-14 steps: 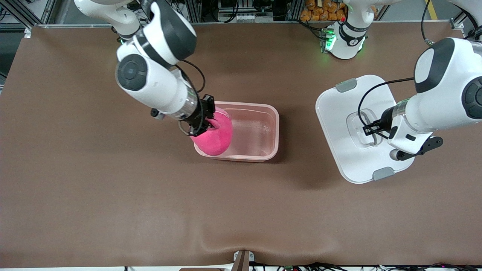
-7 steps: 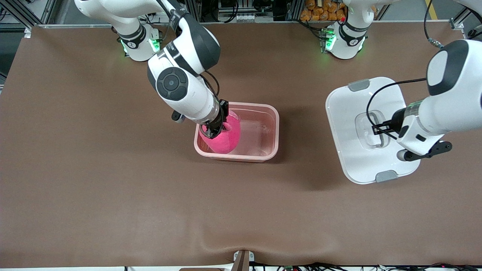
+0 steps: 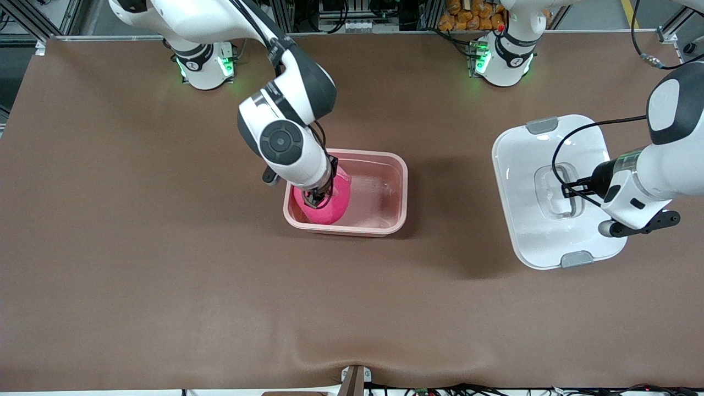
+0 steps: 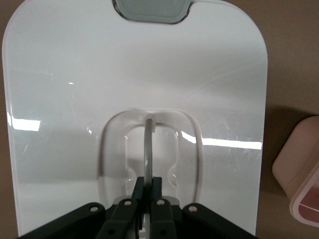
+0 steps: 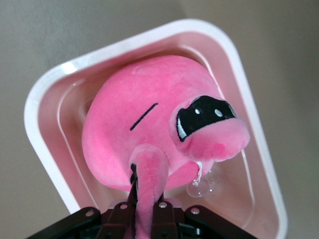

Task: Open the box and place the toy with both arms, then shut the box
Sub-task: 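Carry the pink toy into the pink box with the right gripper, then open the right gripper to release the toy in the box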

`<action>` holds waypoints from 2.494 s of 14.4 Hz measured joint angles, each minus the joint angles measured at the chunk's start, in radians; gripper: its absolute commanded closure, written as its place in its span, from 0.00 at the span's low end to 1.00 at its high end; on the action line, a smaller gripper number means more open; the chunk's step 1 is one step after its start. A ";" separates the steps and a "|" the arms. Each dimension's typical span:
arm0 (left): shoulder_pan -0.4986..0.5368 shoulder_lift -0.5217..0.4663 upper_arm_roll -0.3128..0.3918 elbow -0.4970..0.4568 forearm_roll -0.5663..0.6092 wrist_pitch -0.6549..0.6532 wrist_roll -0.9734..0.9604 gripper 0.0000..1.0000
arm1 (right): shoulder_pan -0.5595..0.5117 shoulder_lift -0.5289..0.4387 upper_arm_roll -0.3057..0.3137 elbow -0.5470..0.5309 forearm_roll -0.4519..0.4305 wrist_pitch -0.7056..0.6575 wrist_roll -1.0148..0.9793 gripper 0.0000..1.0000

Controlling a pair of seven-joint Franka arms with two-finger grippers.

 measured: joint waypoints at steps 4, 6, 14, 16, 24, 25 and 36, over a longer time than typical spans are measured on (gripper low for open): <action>0.006 0.000 0.000 -0.003 0.000 0.000 0.014 1.00 | 0.013 0.023 0.000 0.000 -0.003 0.101 0.008 1.00; 0.007 0.000 0.000 -0.003 0.000 0.000 0.016 1.00 | 0.029 0.033 0.000 -0.010 -0.003 0.161 0.008 1.00; 0.016 0.000 0.000 -0.009 0.000 0.000 0.017 1.00 | 0.093 0.105 0.000 -0.080 -0.003 0.425 0.013 1.00; 0.018 0.000 0.000 -0.009 0.000 0.000 0.017 1.00 | 0.101 0.117 0.000 -0.080 -0.003 0.456 0.013 1.00; 0.019 0.000 0.000 -0.009 0.000 0.000 0.017 1.00 | 0.171 0.153 0.001 -0.080 -0.024 0.517 0.012 0.72; 0.019 0.000 0.000 -0.009 0.000 0.000 0.017 1.00 | 0.177 0.155 0.001 -0.080 -0.027 0.517 0.012 0.06; 0.019 -0.002 -0.004 -0.007 -0.021 0.000 0.017 1.00 | 0.180 0.168 -0.012 -0.064 -0.051 0.516 0.012 0.00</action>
